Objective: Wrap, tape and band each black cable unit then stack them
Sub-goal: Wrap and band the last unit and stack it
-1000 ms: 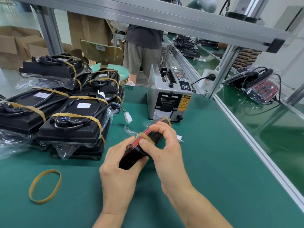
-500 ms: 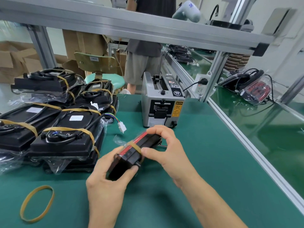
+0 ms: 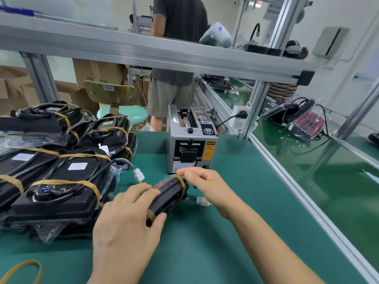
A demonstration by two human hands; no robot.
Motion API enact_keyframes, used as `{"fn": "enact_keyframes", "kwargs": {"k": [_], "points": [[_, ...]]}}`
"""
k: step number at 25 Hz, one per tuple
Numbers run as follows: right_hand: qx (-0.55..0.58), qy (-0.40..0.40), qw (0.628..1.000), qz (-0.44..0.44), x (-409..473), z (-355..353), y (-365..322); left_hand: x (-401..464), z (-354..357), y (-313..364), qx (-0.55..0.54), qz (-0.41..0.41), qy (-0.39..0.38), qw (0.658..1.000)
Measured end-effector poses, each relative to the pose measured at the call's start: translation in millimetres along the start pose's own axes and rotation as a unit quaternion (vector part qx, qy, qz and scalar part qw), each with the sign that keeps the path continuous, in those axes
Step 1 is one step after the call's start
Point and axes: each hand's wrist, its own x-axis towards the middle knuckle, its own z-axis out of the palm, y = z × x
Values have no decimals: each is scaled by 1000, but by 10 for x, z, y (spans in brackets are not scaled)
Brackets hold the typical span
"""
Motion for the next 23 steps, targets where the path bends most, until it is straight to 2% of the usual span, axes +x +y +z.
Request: {"fn": "enact_keyframes", "kwargs": {"k": [1, 3, 5, 7, 12, 16, 19, 23], "points": [[3, 26, 1000, 15, 80, -42, 8, 29, -24, -5, 16, -12, -39, 999], [28, 134, 989, 51, 243, -97, 42, 53, -70, 26, 13, -47, -100, 994], [57, 226, 968, 91, 384, -101, 75, 90, -65, 65, -7, -71, -102, 992], [90, 274, 951, 115, 522, -66, 67, 90, -50, 55, 9, -74, -92, 993], [146, 341, 917, 144, 817, 34, -22, 62, -117, 34, -3, -102, -132, 986], [140, 395, 894, 158, 939, 108, -50, 55, -86, 27, 41, -65, -141, 987], [175, 403, 881, 176, 967, 127, -86, 51, -69, 22, 28, -101, -129, 986], [258, 400, 855, 205, 999, 144, -134, 65, -74, 48, 42, -105, -112, 987]]}}
